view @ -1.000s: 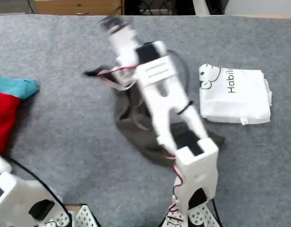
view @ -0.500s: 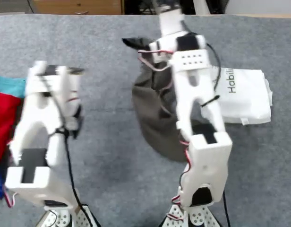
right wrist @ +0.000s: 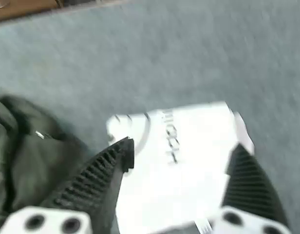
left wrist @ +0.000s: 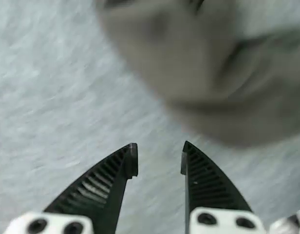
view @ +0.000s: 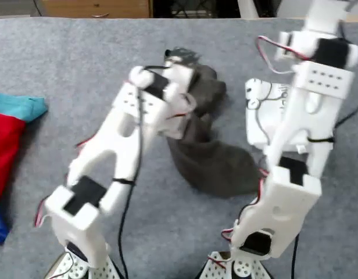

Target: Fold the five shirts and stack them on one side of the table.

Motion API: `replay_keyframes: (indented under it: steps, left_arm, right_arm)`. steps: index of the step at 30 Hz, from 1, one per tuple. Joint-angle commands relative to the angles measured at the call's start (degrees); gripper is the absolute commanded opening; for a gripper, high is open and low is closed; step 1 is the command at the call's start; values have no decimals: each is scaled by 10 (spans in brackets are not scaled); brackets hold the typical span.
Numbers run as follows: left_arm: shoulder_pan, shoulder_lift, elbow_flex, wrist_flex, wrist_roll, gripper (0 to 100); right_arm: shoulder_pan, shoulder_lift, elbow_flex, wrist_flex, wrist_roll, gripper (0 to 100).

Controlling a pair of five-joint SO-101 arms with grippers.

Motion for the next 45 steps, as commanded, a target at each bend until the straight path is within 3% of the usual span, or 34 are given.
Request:
replay_keyframes:
  steps: [1,9,12,17,20,27,33,42,45]
  left_arm:
    - [32,100,-58,-40,22,171]
    - [82,359,-220,4,19,144]
    - [80,397,-300,48,-10,17]
    - [20,346,-325,78,-60,29]
    - [-26,252,-255,78,-99,29]
    - [-143,7,44,74,-192,29]
    - [-289,-217,249,45,-294,29]
    - [-524,-406,580,-111,-487,41]
    - [-597,-404,638,-208,-435,127]
  right_arm:
    - [57,-37,-46,105,-8,205]
    - [143,-47,0,118,-4,114]
    - [146,-50,13,118,-4,114]
    - [136,-51,15,119,-4,114]
    - [116,-47,15,119,-3,114]
    - [47,-48,23,120,-7,116]
    - [-80,-51,103,120,-8,117]
    - [-342,-39,199,81,-4,117]
    - [-400,-2,225,25,33,115]
